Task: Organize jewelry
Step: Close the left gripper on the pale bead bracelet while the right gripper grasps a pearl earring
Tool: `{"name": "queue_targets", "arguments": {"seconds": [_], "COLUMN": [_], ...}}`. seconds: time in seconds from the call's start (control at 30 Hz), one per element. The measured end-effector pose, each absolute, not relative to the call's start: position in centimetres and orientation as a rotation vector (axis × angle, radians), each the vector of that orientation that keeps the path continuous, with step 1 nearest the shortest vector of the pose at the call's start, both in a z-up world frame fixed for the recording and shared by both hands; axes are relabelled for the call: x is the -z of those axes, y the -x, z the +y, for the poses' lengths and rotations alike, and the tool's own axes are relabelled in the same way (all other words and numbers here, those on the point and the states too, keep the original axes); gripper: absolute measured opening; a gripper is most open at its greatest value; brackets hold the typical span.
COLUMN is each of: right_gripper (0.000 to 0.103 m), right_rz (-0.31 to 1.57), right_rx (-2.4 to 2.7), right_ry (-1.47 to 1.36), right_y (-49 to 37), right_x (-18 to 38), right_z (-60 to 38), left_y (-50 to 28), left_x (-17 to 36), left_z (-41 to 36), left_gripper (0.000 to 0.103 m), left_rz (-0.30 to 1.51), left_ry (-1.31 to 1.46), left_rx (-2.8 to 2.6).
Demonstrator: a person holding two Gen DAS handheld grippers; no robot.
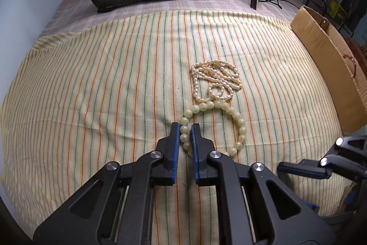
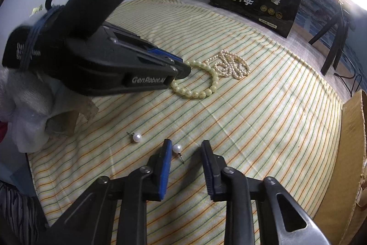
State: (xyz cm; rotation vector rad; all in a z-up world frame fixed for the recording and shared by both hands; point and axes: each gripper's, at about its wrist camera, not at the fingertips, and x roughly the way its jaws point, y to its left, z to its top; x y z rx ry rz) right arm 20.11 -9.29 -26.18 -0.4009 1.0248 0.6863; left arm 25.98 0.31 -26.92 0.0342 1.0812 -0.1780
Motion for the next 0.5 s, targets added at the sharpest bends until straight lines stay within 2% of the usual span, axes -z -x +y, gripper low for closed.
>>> {"name": "queue_targets", "arguments": {"seconds": [0.13, 0.5], "right_gripper": [0.006, 0.006], "right_rz": [1.015, 1.005], "right_rx": [-0.686, -0.680], "right_ry": [0.419, 0.347], "right_y": [-20.0, -19.3], "right_x": [26.3, 25.4], "right_z": [-9.2, -10.2], "left_y": [-25.9, -24.8], "left_x": [26.9, 25.7], "left_z": [0.6, 1.7], "left_gripper": [0.007, 0.005], "left_rz": [1.075, 1.046], "left_ry": [-0.022, 0.030], "left_rx": [0.184, 0.179]}}
